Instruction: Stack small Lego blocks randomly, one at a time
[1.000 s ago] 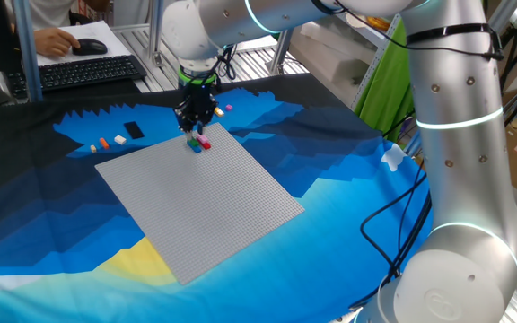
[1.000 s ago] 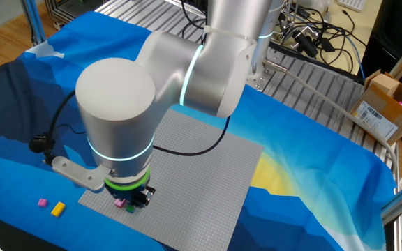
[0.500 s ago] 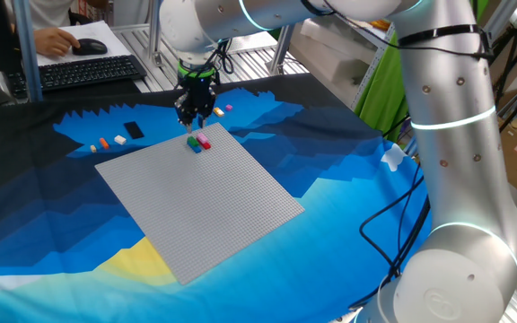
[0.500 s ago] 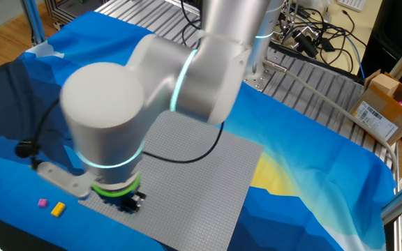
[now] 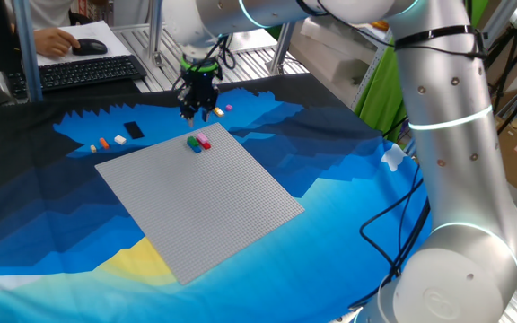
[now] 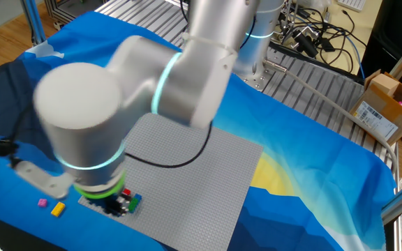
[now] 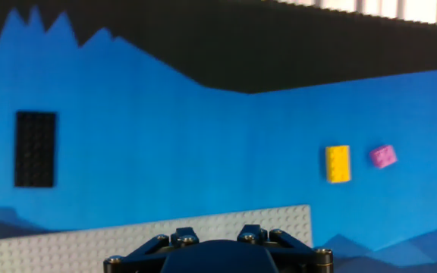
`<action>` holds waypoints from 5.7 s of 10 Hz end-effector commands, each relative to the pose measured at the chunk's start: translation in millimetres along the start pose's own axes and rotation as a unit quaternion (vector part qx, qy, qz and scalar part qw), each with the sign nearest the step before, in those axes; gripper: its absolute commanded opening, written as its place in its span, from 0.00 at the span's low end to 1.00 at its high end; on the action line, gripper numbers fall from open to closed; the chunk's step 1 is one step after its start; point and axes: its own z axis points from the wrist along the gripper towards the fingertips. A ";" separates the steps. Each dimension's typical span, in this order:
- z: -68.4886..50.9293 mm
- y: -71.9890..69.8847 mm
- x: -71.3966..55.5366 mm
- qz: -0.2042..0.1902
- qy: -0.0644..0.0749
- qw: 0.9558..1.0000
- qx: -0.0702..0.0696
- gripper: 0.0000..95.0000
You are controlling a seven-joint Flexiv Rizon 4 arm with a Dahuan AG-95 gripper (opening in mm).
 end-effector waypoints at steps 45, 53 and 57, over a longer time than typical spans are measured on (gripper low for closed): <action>7.0 -34.7 4.1 0.005 0.023 0.999 -0.033 0.00; 2.7 10.4 30.4 0.016 0.032 0.999 -0.030 0.00; 9.4 19.5 46.6 0.008 0.031 0.999 -0.024 0.00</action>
